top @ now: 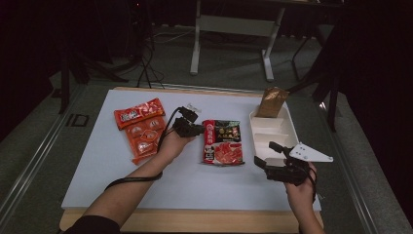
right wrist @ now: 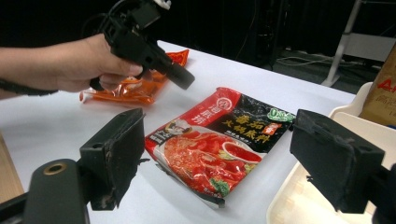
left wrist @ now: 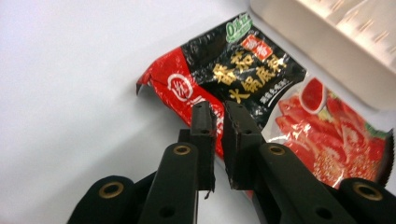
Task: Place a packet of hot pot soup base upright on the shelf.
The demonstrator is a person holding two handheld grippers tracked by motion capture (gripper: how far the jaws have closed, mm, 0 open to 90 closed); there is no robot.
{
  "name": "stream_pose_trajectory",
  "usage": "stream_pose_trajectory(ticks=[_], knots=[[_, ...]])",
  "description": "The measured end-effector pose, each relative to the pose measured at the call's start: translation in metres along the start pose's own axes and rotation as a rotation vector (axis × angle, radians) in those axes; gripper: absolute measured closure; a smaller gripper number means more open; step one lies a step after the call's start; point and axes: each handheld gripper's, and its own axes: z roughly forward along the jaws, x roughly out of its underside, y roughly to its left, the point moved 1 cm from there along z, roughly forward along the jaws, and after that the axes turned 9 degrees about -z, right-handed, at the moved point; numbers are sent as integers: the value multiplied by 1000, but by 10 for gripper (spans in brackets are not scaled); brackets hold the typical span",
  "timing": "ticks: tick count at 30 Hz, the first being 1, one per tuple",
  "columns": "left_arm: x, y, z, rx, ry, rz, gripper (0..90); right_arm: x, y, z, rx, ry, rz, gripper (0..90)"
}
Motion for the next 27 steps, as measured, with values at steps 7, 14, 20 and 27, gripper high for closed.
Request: stream_pose_trajectory(ticks=[7, 14, 20, 27], knots=[[-7, 9, 4, 24, -23, -44, 608, 0, 0, -1, -16, -11, -2, 165], [-13, 15, 24, 5, 1, -58, 446, 1, 0, 0, -17, -11, -17, 158], [-18, 24, 49, -6, 46, -91, 371, 3, -1, 1, -14, 2, -13, 158], [-27, 31, 64, -32, 28, -80, 401, 5, 0, 3, -31, 15, -6, 159]])
